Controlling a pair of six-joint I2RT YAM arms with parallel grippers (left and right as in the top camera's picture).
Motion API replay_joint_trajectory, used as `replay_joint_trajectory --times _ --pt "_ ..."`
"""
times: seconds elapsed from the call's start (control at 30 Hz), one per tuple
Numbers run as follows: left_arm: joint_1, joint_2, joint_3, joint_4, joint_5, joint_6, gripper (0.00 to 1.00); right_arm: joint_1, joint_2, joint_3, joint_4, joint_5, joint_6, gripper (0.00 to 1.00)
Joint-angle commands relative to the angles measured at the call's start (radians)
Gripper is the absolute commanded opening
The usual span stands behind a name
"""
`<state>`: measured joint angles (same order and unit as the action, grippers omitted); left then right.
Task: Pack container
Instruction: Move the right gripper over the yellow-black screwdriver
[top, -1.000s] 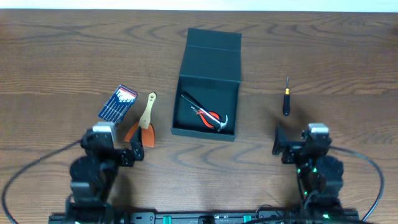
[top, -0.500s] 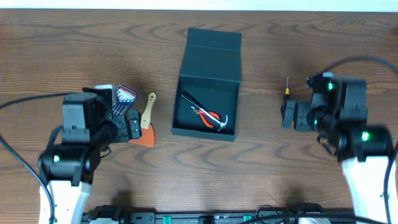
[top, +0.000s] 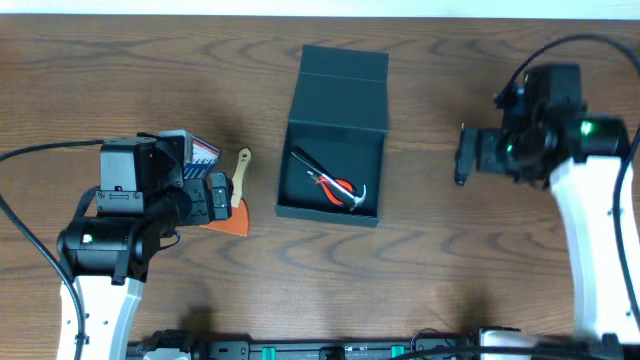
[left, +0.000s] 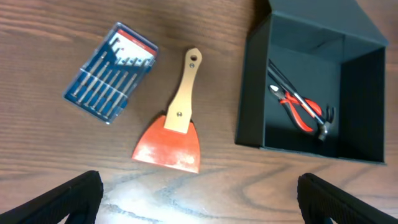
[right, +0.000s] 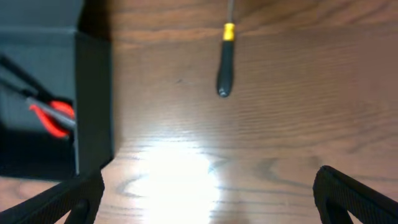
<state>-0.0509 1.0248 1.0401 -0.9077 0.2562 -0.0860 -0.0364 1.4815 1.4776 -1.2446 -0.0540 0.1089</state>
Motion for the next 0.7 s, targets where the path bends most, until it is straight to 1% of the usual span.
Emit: replay_joint_trajectory --times 0.0,0.17,0.4,0.67 --pt "-0.005 0.000 0.021 -0.004 0.019 -0.008 0.98 -0.042 0.118 0.130 -0.017 0.013 0.024 0.99" --pt "-0.005 0.000 0.021 -0.004 0.000 -0.002 0.99 -0.047 0.248 0.217 0.012 0.031 0.022 0.99" --pt "-0.005 0.000 0.021 -0.003 -0.014 -0.002 0.98 -0.047 0.436 0.218 0.045 0.034 0.006 0.99" --pt "-0.005 0.000 0.021 -0.003 -0.014 -0.002 0.98 -0.047 0.558 0.218 0.100 0.066 0.006 0.99"
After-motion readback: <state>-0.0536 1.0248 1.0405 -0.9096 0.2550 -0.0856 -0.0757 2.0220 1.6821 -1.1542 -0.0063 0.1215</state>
